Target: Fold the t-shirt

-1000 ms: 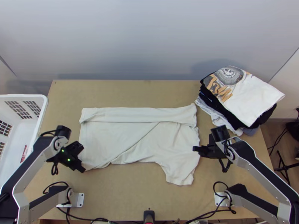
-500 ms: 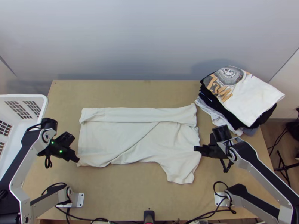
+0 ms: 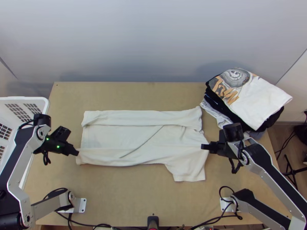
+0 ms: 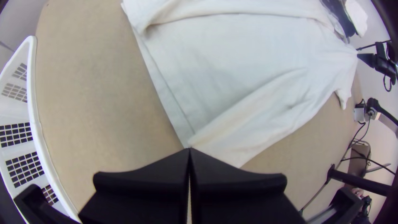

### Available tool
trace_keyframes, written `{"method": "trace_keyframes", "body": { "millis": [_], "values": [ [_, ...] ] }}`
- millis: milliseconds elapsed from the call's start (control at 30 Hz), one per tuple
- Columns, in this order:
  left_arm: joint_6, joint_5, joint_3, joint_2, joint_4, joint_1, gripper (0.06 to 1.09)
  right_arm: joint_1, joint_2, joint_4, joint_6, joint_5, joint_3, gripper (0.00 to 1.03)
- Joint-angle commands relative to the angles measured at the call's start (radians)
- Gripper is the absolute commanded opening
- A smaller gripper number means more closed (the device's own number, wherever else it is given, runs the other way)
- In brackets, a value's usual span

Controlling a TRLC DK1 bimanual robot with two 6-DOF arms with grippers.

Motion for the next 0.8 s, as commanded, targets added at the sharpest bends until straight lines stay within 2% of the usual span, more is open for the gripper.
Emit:
{"method": "trace_keyframes", "body": {
  "millis": [0, 300, 767],
  "values": [
    [-0.012, 0.025, 0.064, 0.031, 0.003, 0.031, 0.1, -0.022, -0.004, 0.001, -0.033, 0.021, 0.058, 0.03],
    [-0.017, 0.031, 0.119, 0.053, 0.003, 0.035, 0.1, -0.045, 0.034, 0.001, -0.056, 0.024, 0.121, 0.03],
    [-0.092, 0.062, 0.305, 0.176, 0.003, 0.009, 0.1, -0.055, 0.151, 0.047, -0.074, 0.022, 0.227, 0.03]
  ]
}}
